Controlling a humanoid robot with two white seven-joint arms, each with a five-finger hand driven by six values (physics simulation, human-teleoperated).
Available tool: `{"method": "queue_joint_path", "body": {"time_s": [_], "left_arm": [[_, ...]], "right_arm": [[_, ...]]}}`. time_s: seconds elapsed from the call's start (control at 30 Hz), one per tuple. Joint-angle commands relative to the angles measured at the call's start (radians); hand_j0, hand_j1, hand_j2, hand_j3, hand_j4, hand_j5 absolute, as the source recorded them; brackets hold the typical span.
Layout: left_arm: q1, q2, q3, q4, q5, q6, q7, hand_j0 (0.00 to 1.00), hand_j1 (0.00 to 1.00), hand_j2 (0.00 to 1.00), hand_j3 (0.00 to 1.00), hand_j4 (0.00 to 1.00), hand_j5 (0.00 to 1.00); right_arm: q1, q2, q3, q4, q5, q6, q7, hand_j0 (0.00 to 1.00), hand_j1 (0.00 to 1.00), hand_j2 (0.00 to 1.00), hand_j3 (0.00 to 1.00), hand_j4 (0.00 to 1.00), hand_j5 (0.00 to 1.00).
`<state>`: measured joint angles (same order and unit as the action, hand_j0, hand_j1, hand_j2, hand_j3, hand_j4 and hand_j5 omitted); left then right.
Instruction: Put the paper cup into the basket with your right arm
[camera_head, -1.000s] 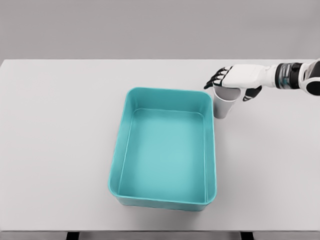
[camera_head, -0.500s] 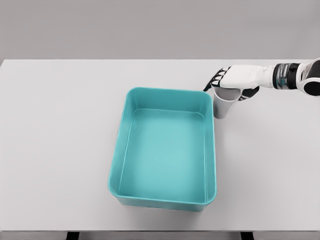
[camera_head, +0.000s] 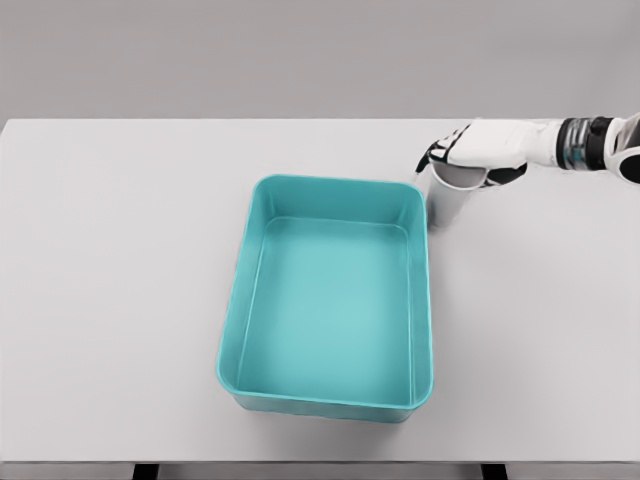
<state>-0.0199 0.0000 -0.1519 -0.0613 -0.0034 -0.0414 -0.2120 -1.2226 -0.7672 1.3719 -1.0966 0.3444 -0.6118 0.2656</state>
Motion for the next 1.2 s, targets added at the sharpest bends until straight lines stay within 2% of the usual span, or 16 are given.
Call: {"method": "queue_joint_path", "body": {"time_s": [0.0,0.43,0.7,0.9,1.17], "left_arm": [[0.000,0.000,0.000,0.000,0.000,0.000,-0.001,1.00,1.00,1.00,1.00,1.00,1.00],[0.000,0.000,0.000,0.000,0.000,0.000,0.000,1.00,1.00,1.00,1.00,1.00,1.00],[0.000,0.000,0.000,0.000,0.000,0.000,0.000,1.00,1.00,1.00,1.00,1.00,1.00],[0.000,0.000,0.000,0.000,0.000,0.000,-0.001,1.00,1.00,1.00,1.00,1.00,1.00],[0.000,0.000,0.000,0.000,0.000,0.000,-0.001,1.00,1.00,1.00,1.00,1.00,1.00]], "right_arm": [[-0.003,-0.012,-0.002,0.000,-0.007,0.001,0.003,0.59,0.59,0.59,0.59,0.59,0.59],[-0.124,-0.038,-0.008,0.003,-0.010,0.001,0.006,0.60,0.60,0.60,0.60,0.60,0.60],[-0.138,-0.020,-0.028,0.001,-0.011,0.001,0.003,0.60,0.60,0.60,0.60,0.60,0.60],[-0.138,0.019,-0.045,0.007,-0.011,0.001,0.003,0.62,0.62,0.62,0.62,0.62,0.62],[-0.160,0.106,-0.047,0.007,-0.013,0.001,0.003,0.63,0.63,0.63,0.63,0.63,0.63]]}}
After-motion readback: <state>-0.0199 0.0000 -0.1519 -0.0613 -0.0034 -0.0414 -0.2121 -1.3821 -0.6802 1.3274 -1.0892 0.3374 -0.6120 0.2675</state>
